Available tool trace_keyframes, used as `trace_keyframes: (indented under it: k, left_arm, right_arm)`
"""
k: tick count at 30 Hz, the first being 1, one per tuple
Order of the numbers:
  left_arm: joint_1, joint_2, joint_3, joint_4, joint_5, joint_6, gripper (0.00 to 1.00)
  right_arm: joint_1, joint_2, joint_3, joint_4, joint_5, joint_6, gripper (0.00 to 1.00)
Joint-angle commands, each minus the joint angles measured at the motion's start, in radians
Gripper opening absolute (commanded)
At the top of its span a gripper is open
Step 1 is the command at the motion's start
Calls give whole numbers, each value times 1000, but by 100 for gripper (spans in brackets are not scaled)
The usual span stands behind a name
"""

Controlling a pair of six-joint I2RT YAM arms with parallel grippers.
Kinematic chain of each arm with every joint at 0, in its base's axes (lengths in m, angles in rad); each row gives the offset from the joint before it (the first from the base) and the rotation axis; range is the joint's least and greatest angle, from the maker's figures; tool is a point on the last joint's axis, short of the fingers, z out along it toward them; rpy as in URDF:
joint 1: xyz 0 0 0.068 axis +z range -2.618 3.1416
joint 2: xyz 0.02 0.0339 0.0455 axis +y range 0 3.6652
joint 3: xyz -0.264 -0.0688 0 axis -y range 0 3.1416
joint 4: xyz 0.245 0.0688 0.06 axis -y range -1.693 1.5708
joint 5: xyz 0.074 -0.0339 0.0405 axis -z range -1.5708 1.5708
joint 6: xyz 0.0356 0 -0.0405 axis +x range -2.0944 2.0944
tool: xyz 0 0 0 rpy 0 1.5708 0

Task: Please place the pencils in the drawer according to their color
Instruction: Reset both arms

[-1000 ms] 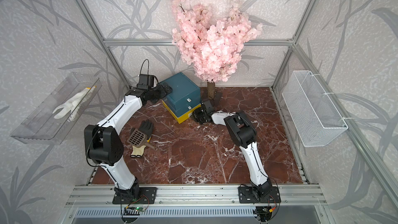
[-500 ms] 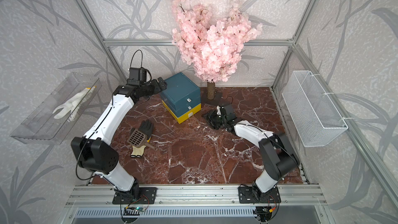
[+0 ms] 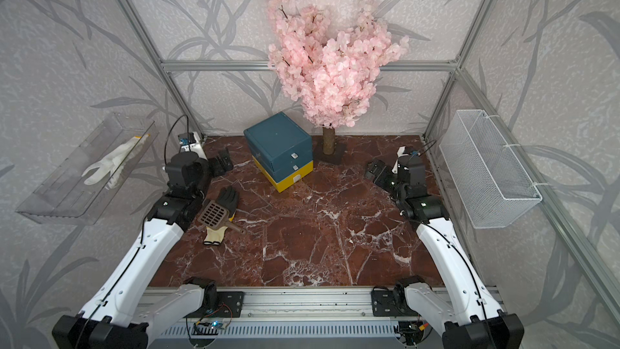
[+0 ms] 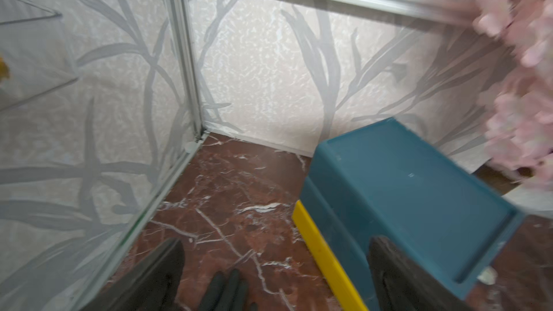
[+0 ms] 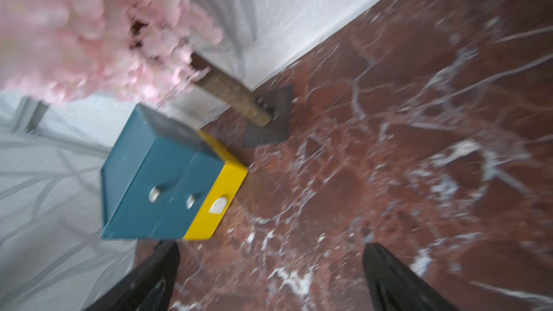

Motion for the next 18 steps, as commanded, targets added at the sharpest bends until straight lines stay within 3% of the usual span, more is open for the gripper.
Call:
trace_keyframes:
  k: [1, 4, 8, 13, 18]
  left_arm:
    - [-2, -24, -76, 149, -161, 167, 100]
    - [6, -22, -146, 193, -218, 137, 100]
    - [26, 9, -215, 268, -180, 182, 100]
    - [64, 116, -285, 359, -134, 135, 100]
    - [67, 188, -473, 604, -113, 106, 100]
  right_arm:
    - [-95, 3, -61, 46, 83, -166, 99]
    - [-118, 9, -132, 149, 171, -267, 99]
    - [-142, 21, -232, 270, 237, -349, 99]
    - [-201, 60, -368, 434, 274, -378, 99]
    - [-237, 109, -485, 658, 302, -427, 99]
